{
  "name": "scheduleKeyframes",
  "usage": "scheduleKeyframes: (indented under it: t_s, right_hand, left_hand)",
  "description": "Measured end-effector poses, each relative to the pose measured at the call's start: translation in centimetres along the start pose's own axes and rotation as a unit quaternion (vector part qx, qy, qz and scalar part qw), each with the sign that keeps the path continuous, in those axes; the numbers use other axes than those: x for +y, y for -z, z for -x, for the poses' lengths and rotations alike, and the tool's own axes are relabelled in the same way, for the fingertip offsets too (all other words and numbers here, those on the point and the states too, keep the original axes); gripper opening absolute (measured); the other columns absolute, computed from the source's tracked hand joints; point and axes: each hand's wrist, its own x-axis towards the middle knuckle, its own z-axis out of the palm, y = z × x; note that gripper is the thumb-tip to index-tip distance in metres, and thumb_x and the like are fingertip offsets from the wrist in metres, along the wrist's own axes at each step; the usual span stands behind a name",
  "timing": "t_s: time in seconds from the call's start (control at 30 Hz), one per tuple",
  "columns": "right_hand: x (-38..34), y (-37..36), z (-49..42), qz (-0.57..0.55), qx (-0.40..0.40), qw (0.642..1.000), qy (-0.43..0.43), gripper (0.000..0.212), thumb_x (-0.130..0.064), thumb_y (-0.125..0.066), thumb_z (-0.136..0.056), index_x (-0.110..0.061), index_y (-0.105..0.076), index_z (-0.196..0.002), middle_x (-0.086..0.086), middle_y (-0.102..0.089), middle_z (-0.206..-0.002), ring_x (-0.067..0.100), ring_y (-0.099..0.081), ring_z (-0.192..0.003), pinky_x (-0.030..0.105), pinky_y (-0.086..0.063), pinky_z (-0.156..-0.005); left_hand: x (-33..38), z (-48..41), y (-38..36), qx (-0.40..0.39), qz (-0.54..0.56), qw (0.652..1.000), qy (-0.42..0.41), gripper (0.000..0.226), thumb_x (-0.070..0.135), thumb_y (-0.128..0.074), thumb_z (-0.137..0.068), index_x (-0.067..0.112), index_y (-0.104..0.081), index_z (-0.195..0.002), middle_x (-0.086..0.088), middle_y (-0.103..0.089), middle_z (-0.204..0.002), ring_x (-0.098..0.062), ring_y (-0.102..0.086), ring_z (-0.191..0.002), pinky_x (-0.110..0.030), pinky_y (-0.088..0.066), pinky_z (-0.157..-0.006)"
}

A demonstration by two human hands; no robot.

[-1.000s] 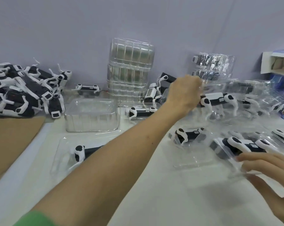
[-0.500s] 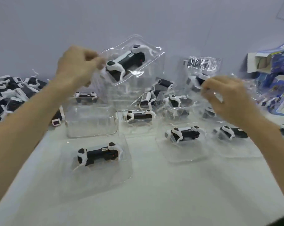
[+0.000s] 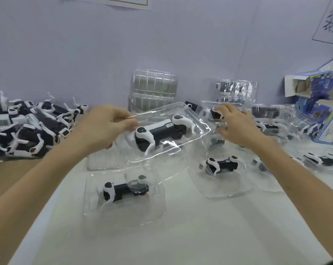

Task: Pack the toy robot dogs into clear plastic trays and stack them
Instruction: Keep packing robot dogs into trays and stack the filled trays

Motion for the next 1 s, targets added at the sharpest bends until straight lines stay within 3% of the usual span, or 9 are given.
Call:
scheduleKeyframes:
  t_s: [0.17, 0.23, 0.37, 0.5, 0.57, 0.63, 0.77, 0.87, 1.0]
  right_hand:
    - [0.3, 0.6, 1.0, -0.045, -0.054, 0.998, 0.004, 0.067, -0.024, -0.066, -0.091, -0.029, -0.031, -0.148, -0.003, -0.031, -0.157, 0.019, -0.053, -0.116, 0.05, -0.022, -0.117]
    - [0.5, 0.5, 1.4, -0.043, -0.068, 0.997, 0.011, 0.069, -0.021, -0.066, -0.092, -0.029, -0.029, -0.151, -0.004, -0.027, -0.159, 0.022, -0.052, -0.121, 0.05, -0.028, -0.116]
    - [1.0, 0.0, 1.6, -0.032, -0.054, 0.998, 0.025, 0.071, -0.004, -0.065, -0.089, -0.025, -0.036, -0.15, -0.003, -0.023, -0.162, 0.028, -0.049, -0.129, 0.046, -0.044, -0.107]
    - [1.1, -0.1, -0.1, -0.021, 0.051, 0.997, 0.051, 0.048, 0.004, -0.059, -0.089, -0.017, -0.06, -0.133, 0.004, -0.052, -0.146, 0.027, -0.058, -0.122, 0.041, -0.037, -0.108]
    - [1.0, -0.2, -1.3, -0.009, 0.044, 0.998, 0.044, 0.049, 0.006, -0.055, -0.09, -0.018, -0.059, -0.134, 0.001, -0.053, -0.145, 0.024, -0.057, -0.124, 0.042, -0.029, -0.114]
    - [0.8, -0.3, -2.4, -0.018, 0.011, 0.999, 0.032, 0.057, 0.009, -0.05, -0.089, -0.019, -0.054, -0.139, -0.001, -0.048, -0.149, 0.024, -0.055, -0.125, 0.045, -0.032, -0.114]
    - [0.6, -0.3, -3.6, 0.006, -0.004, 1.0, 0.009, 0.059, -0.004, -0.058, -0.089, -0.024, -0.046, -0.144, 0.001, -0.043, -0.153, 0.024, -0.044, -0.136, 0.053, -0.02, -0.119]
    - [0.5, -0.1, -3.6, -0.003, 0.035, 0.999, -0.017, 0.057, -0.017, -0.065, -0.091, -0.022, -0.044, -0.144, 0.003, -0.044, -0.15, 0.025, -0.046, -0.133, 0.051, -0.023, -0.116]
    - [0.3, 0.4, -2.6, -0.008, 0.001, 1.0, -0.023, 0.057, -0.023, -0.063, -0.093, -0.023, -0.042, -0.146, 0.002, -0.045, -0.15, 0.023, -0.046, -0.133, 0.048, -0.02, -0.118]
  left_hand:
    - [0.0, 0.6, -1.6, -0.046, -0.008, 0.999, 0.001, 0.017, 0.039, -0.063, -0.094, 0.028, -0.073, -0.085, 0.007, -0.075, -0.086, -0.007, -0.046, -0.033, -0.017, -0.041, -0.042]
    - [0.1, 0.8, -2.2, -0.065, -0.012, 0.998, 0.003, 0.018, 0.039, -0.063, -0.094, 0.027, -0.073, -0.084, 0.004, -0.075, -0.088, -0.005, -0.044, -0.033, -0.024, -0.045, -0.046]
    - [0.2, 1.4, -3.1, -0.088, -0.02, 0.996, -0.001, 0.018, 0.038, -0.065, -0.092, 0.025, -0.074, -0.084, 0.002, -0.076, -0.089, -0.001, -0.046, -0.034, -0.024, -0.04, -0.05]
    - [0.5, 1.8, -3.7, -0.107, -0.032, 0.994, -0.013, 0.016, 0.036, -0.065, -0.093, 0.026, -0.075, -0.085, 0.01, -0.075, -0.088, 0.011, -0.052, -0.044, -0.023, -0.036, -0.053]
    - [0.6, 1.9, -4.0, -0.113, -0.028, 0.993, -0.018, 0.015, 0.035, -0.064, -0.093, 0.026, -0.074, -0.086, 0.012, -0.074, -0.089, 0.014, -0.052, -0.046, -0.02, -0.035, -0.052]
    - [0.6, 2.1, -4.2, -0.118, -0.024, 0.992, -0.024, 0.014, 0.035, -0.064, -0.093, 0.027, -0.073, -0.086, 0.014, -0.073, -0.09, 0.017, -0.051, -0.047, -0.015, -0.032, -0.05]
    - [0.5, 2.5, -4.4, -0.124, -0.023, 0.991, -0.036, 0.014, 0.035, -0.064, -0.093, 0.029, -0.073, -0.084, 0.017, -0.073, -0.085, 0.018, -0.052, -0.051, -0.011, -0.032, -0.049]
    - [0.4, 2.8, -4.4, -0.127, -0.014, 0.991, -0.034, 0.013, 0.035, -0.064, -0.093, 0.029, -0.074, -0.088, 0.02, -0.072, -0.086, 0.019, -0.052, -0.052, -0.008, -0.034, -0.043]
    - [0.4, 2.9, -4.3, -0.129, -0.011, 0.991, -0.032, 0.014, 0.036, -0.063, -0.093, 0.027, -0.075, -0.092, 0.02, -0.072, -0.091, 0.019, -0.051, -0.05, -0.008, -0.032, -0.045]
